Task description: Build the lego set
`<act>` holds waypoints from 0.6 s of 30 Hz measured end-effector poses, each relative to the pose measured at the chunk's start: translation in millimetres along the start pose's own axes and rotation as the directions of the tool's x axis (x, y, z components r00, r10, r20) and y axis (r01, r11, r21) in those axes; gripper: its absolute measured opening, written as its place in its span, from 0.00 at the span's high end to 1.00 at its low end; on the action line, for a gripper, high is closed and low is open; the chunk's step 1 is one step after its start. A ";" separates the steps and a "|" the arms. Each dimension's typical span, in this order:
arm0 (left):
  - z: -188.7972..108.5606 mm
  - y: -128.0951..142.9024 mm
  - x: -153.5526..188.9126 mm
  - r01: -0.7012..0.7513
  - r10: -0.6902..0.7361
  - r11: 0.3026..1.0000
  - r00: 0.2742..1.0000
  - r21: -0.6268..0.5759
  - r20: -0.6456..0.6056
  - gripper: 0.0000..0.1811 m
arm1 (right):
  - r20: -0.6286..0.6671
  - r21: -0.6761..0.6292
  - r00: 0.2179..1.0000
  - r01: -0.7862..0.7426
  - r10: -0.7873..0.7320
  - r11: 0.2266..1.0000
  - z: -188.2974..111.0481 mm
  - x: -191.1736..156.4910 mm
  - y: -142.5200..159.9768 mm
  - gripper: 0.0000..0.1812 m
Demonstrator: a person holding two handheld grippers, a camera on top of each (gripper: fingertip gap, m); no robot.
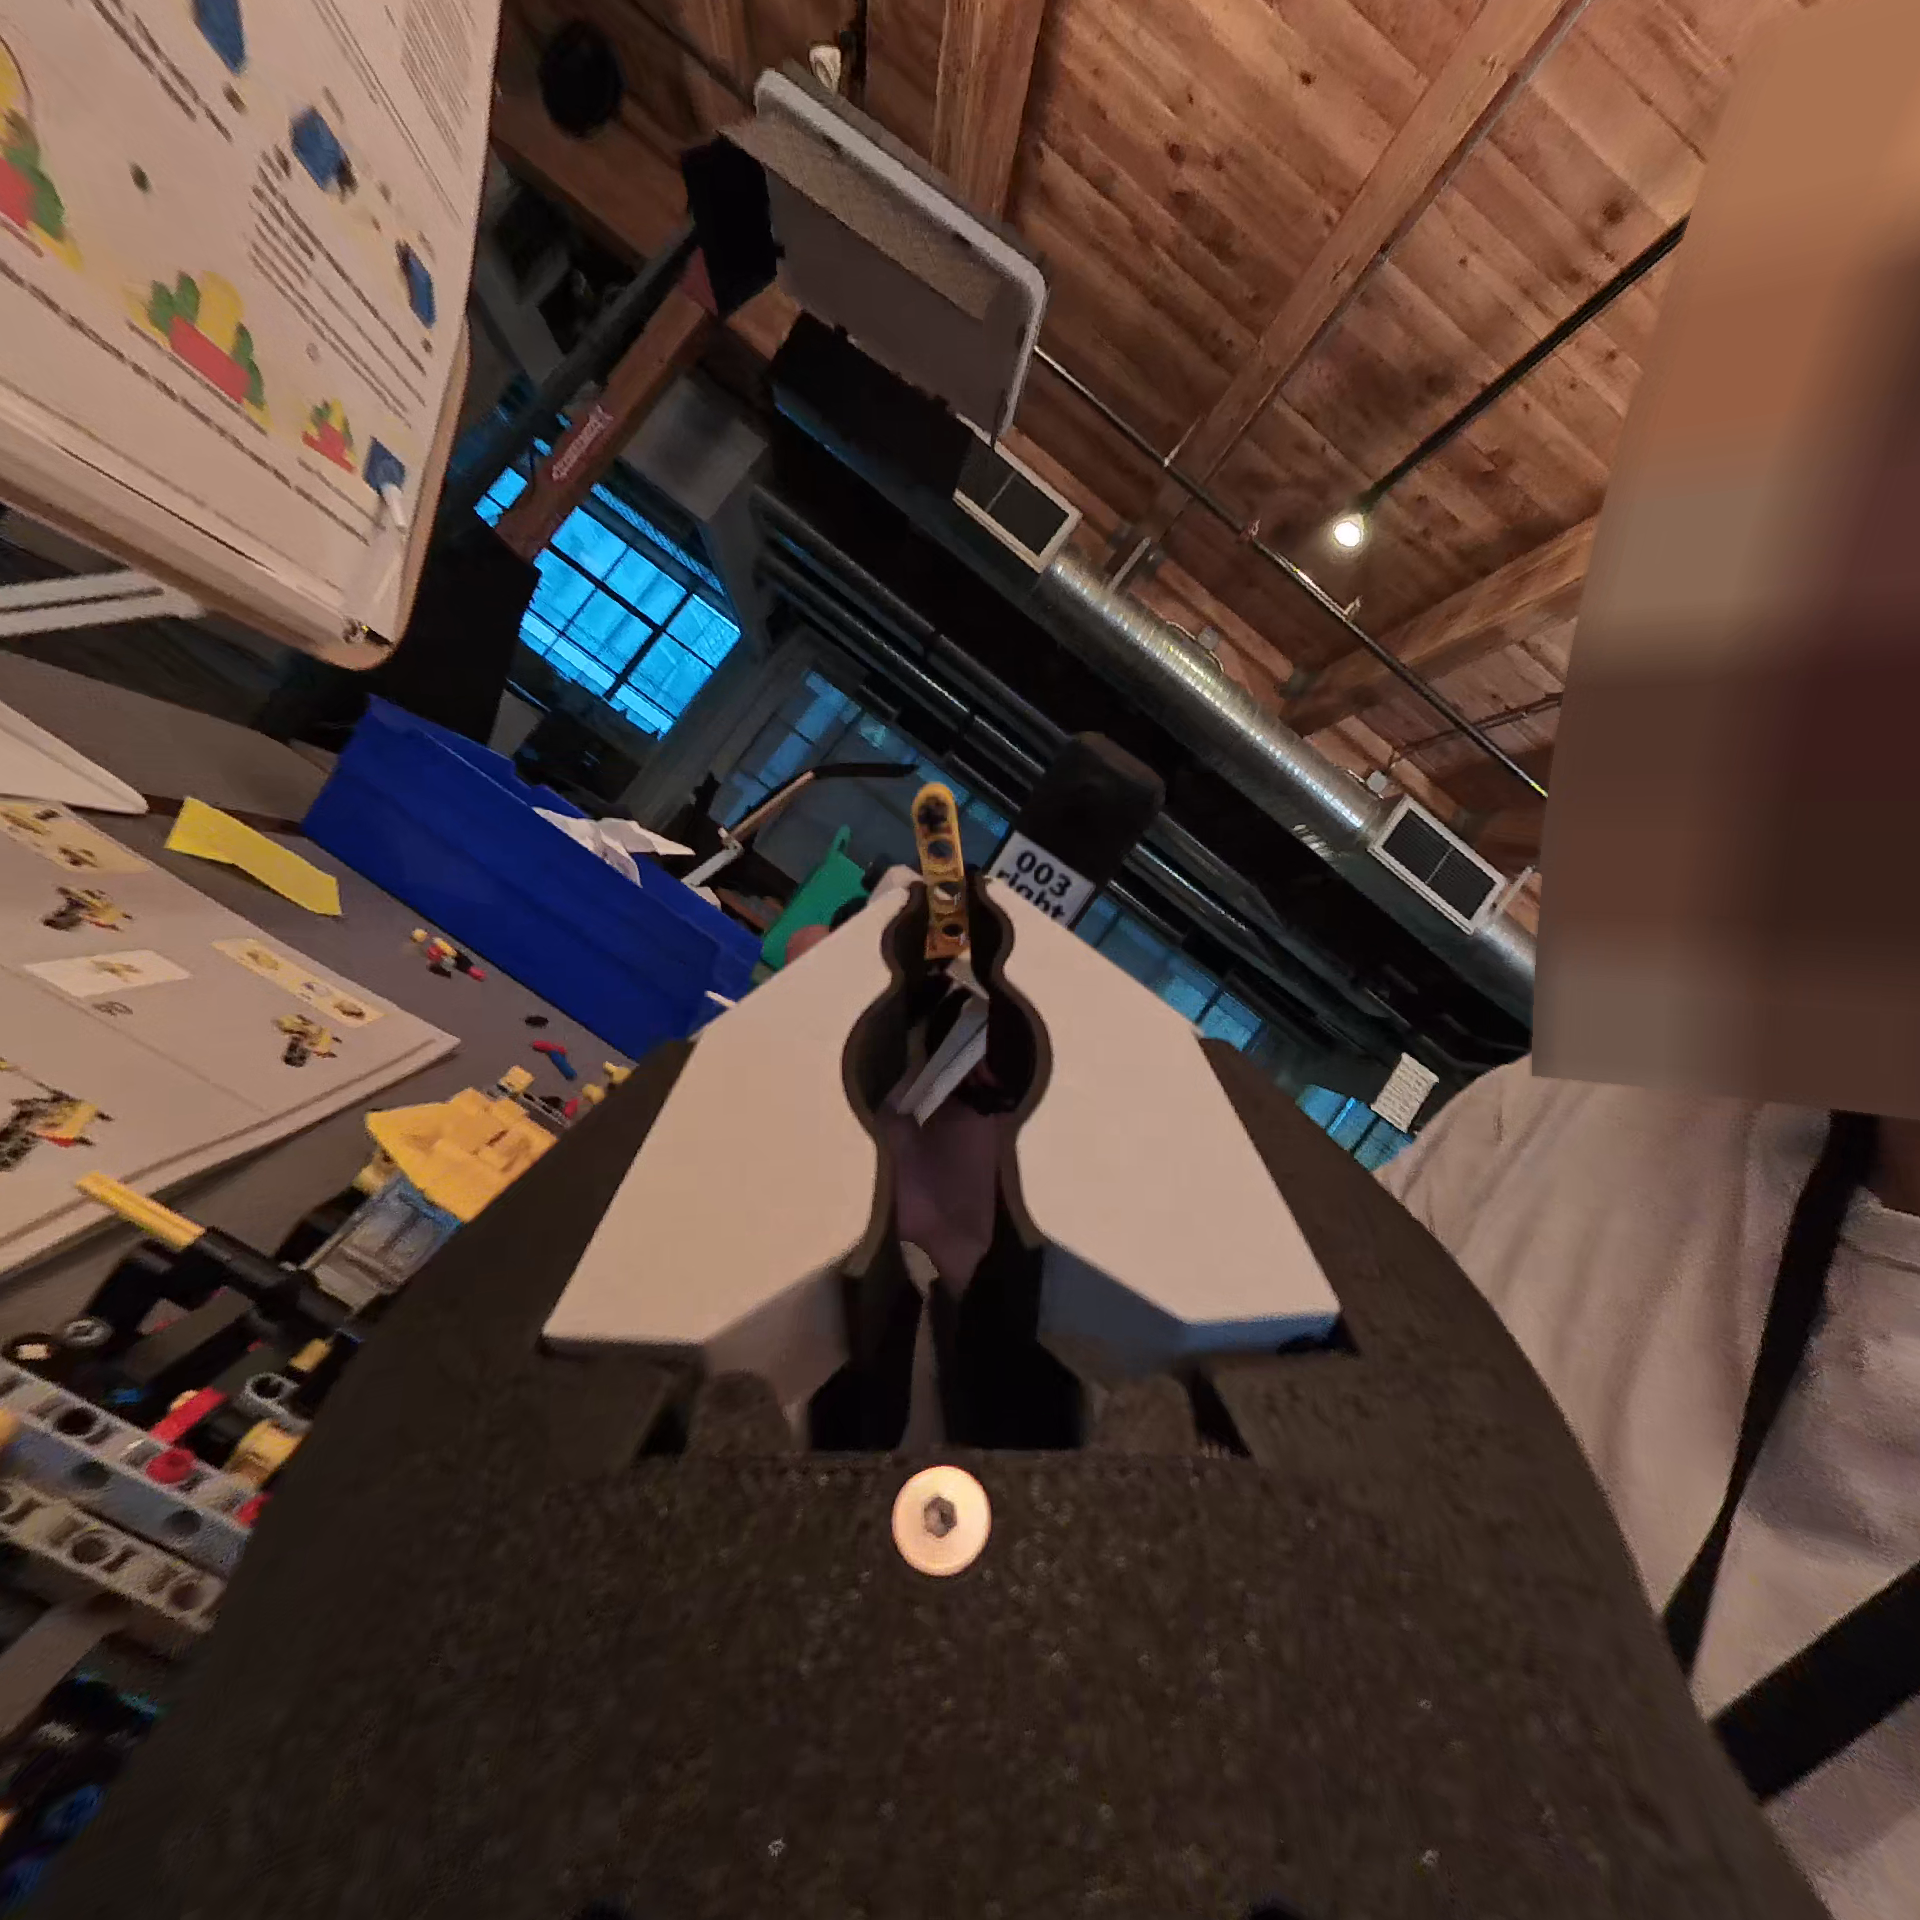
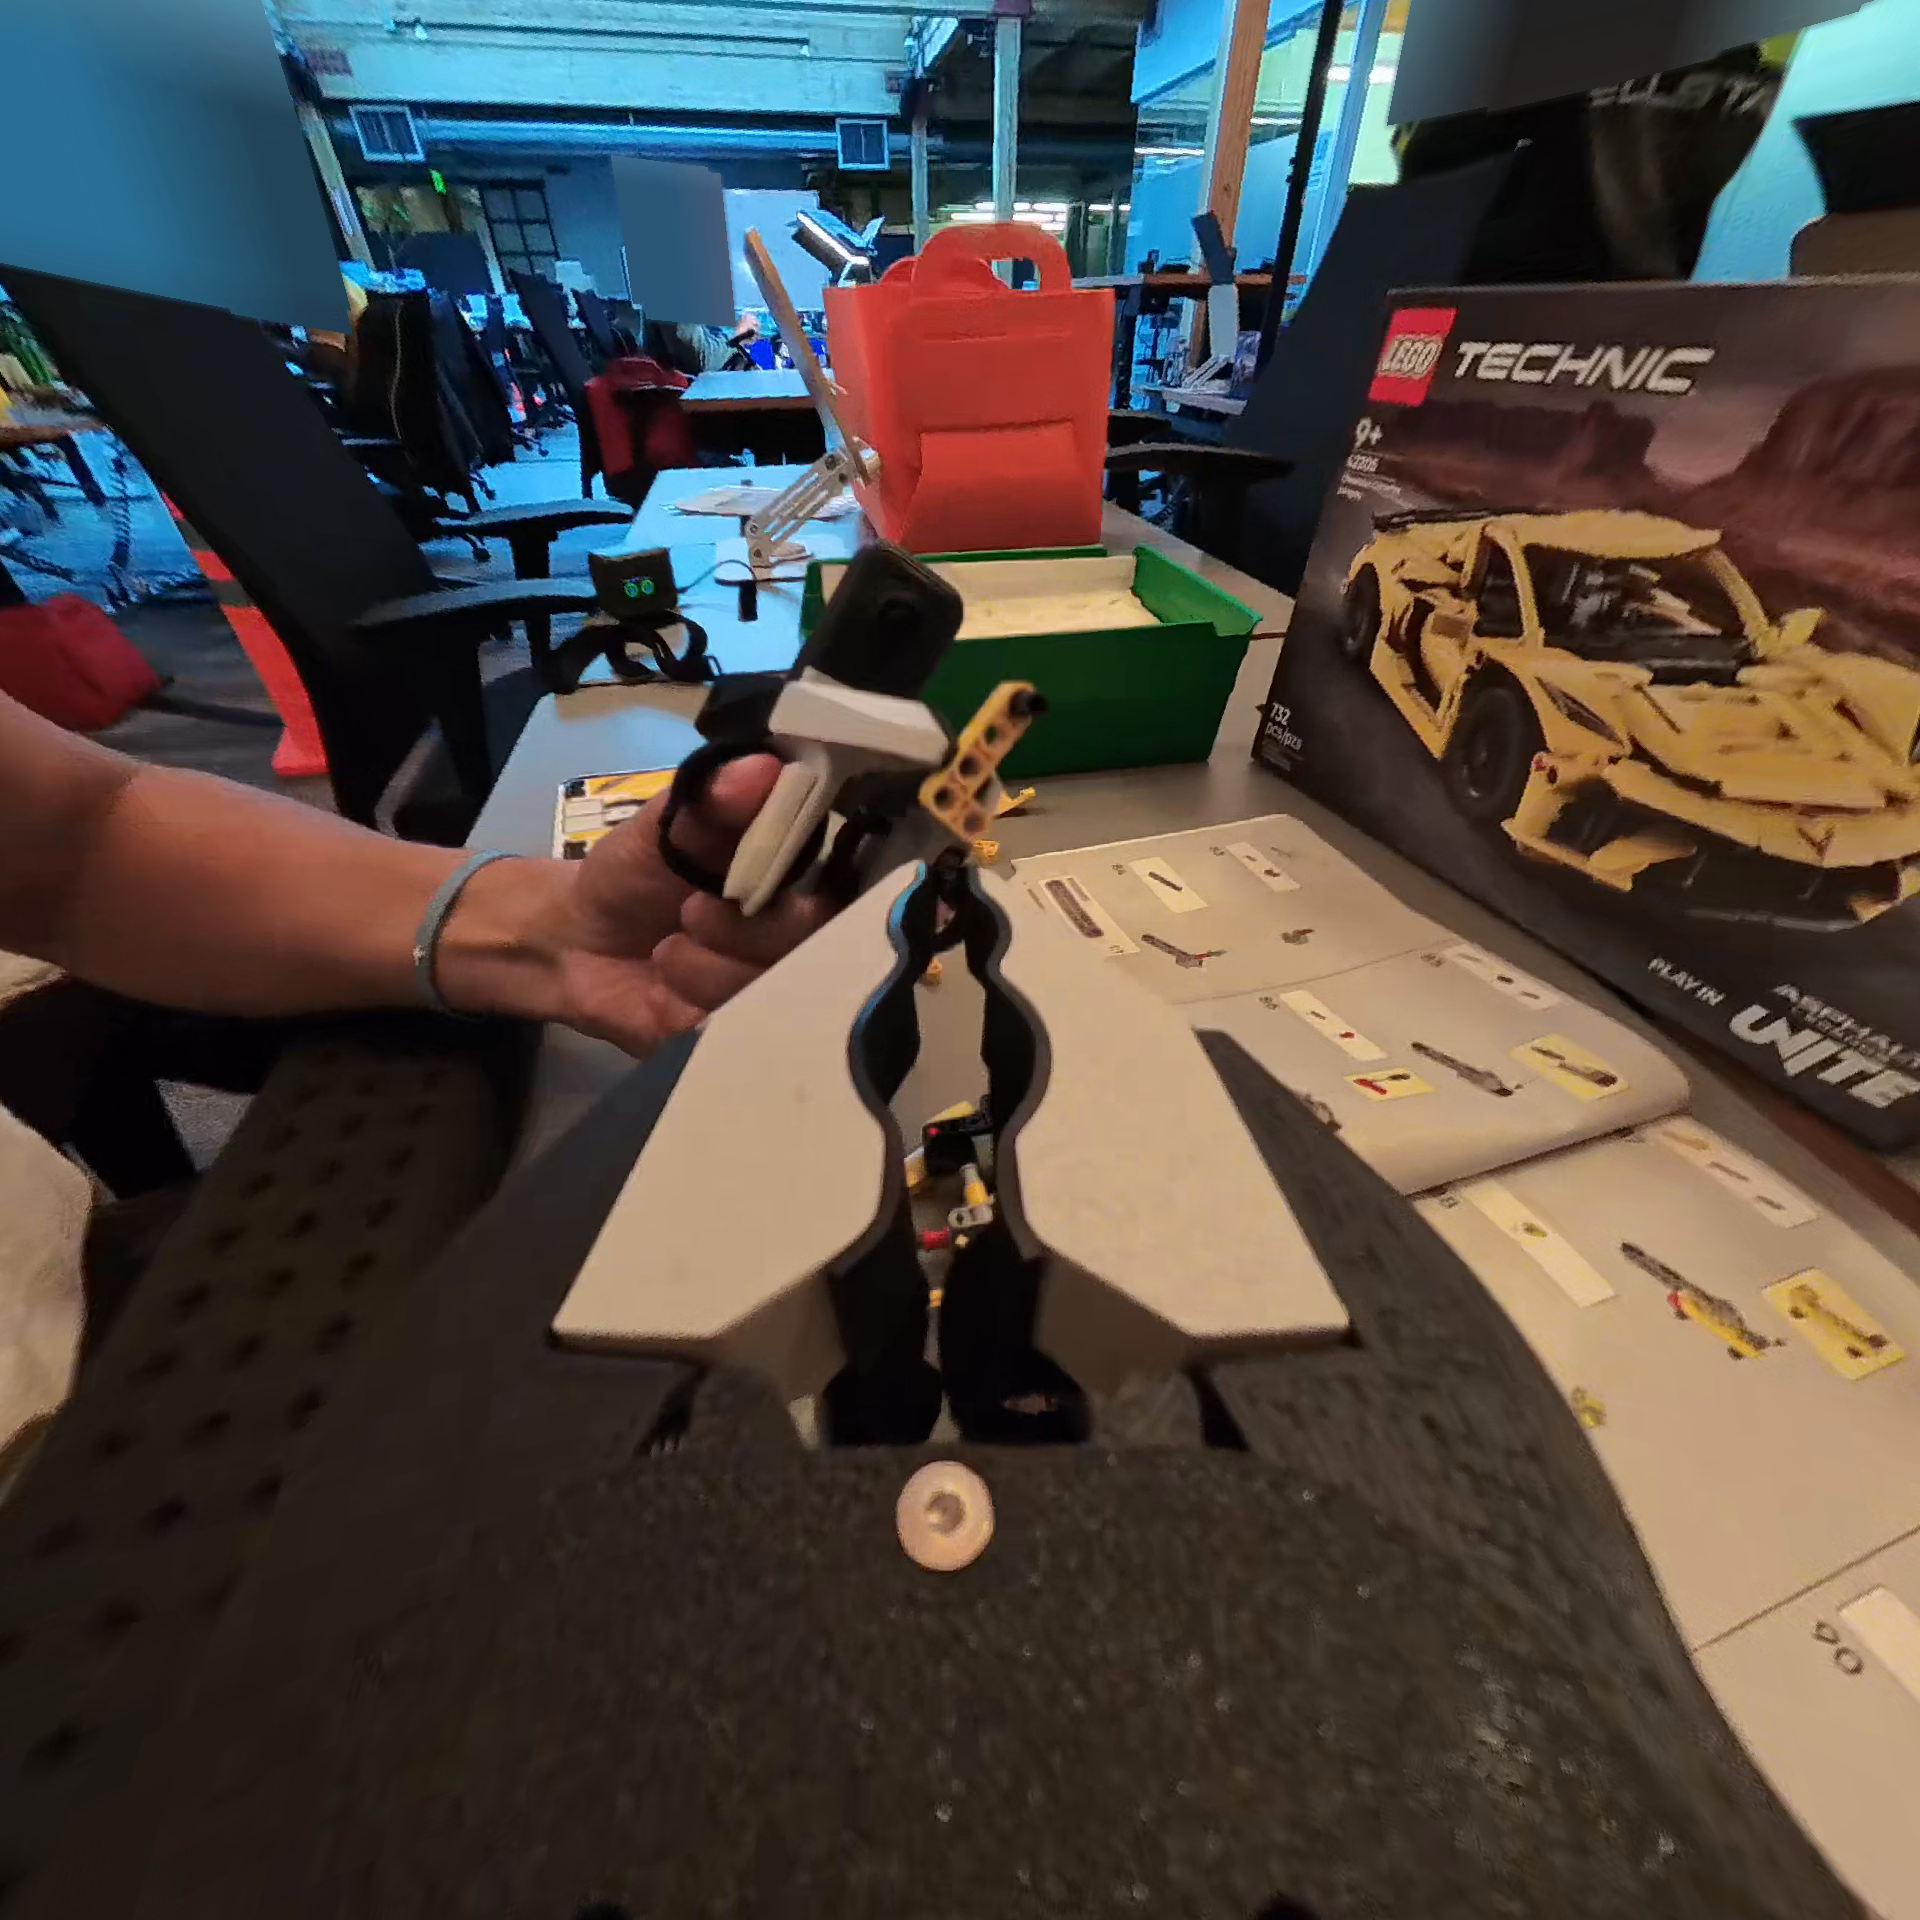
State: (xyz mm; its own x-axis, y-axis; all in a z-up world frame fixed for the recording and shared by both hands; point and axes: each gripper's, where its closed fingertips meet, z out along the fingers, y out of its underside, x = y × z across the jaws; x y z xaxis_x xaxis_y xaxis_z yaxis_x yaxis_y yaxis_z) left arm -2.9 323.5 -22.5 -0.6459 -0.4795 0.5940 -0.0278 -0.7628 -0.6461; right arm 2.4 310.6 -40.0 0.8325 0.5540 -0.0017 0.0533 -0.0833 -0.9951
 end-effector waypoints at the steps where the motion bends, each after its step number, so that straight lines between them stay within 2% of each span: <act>1: 1.8 3.6 1.0 0.006 -0.006 1.000 1.000 -0.009 -0.011 0.96 | -0.016 -0.012 1.000 0.020 -0.020 1.000 1.2 0.1 -0.1 0.98; 9: 6.8 11.0 0.0 0.056 -0.057 0.998 0.997 -0.016 -0.045 0.96 | 0.000 -0.002 1.000 0.016 -0.016 1.000 -2.5 -2.4 -1.7 0.98; 18: 10.5 18.0 -5.4 0.031 -0.031 0.999 0.999 -0.041 -0.006 0.97 | -0.017 -0.043 0.999 0.046 -0.046 0.998 -7.2 1.6 4.5 0.98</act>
State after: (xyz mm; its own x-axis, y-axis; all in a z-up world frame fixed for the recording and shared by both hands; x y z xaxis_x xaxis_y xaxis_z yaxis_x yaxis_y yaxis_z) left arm 8.1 307.8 -32.3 -0.6495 -0.4527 0.6109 -0.0790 -0.7589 -0.6464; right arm 8.0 305.1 -43.8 0.8382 0.5434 0.0460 0.1146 -0.0932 -0.9890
